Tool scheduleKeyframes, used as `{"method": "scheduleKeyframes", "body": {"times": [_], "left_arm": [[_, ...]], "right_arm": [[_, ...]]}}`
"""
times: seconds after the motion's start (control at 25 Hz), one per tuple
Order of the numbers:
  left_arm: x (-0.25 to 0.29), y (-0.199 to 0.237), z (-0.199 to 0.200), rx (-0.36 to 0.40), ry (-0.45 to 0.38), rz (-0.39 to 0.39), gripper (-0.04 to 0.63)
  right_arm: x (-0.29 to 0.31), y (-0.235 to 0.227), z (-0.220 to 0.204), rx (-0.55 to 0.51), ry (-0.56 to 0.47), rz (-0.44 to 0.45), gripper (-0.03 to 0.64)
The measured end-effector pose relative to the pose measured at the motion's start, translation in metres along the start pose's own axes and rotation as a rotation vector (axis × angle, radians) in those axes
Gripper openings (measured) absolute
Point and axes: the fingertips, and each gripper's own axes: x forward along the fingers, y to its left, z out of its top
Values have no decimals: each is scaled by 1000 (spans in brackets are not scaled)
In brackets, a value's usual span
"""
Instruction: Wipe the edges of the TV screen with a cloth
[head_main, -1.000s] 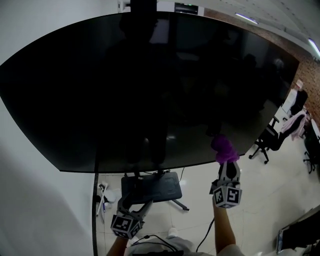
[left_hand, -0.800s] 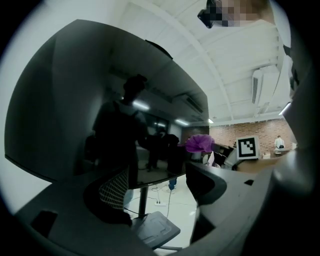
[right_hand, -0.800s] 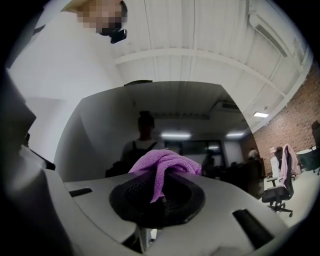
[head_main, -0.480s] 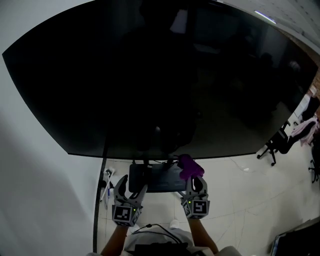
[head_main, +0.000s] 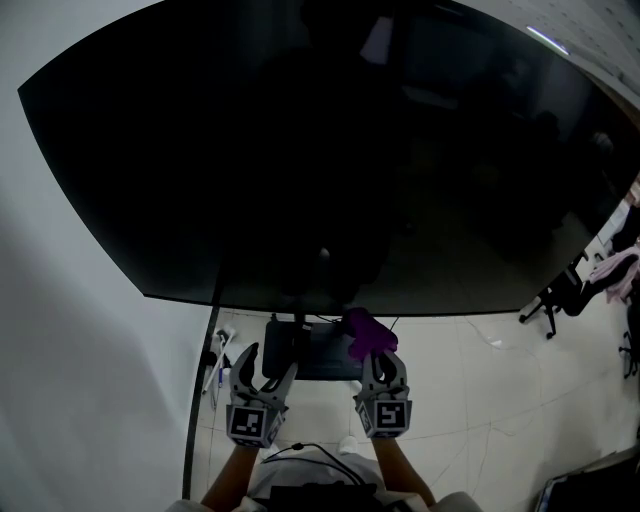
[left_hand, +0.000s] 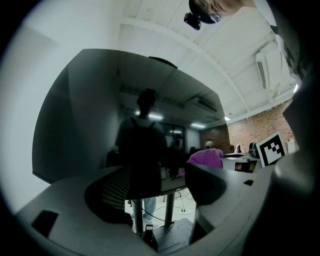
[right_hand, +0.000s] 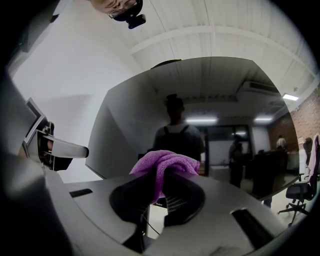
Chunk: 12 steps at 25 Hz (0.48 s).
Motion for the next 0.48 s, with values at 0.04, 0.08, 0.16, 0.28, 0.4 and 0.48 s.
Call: {"method": "scheduleKeyframes", "body": {"times": [0.04,0.08,0.16,0.28,0.4,0.48], "left_arm": [[-1,0,-1,2,1,-1,327],[-2,-1,-1,2,3,-2,327],[-4,-3,-3,4,9,-7,327],[-6,-6,-6,7,15,-17,327],[-8,-10,-10,4,29,-28,327],[-10,-13,-14,3,40,-35,327]], "right_arm": [[-1,1,-1,-4,0,3,40],[-2,1,-2,-7,-1,5,40],[-4,2,-3,19,-2,6,41],[-9,4,-6,58,2,8,40],[-15,4,-17,51,14,13,40],[-20,3,-25,48,23,12,40]]}}
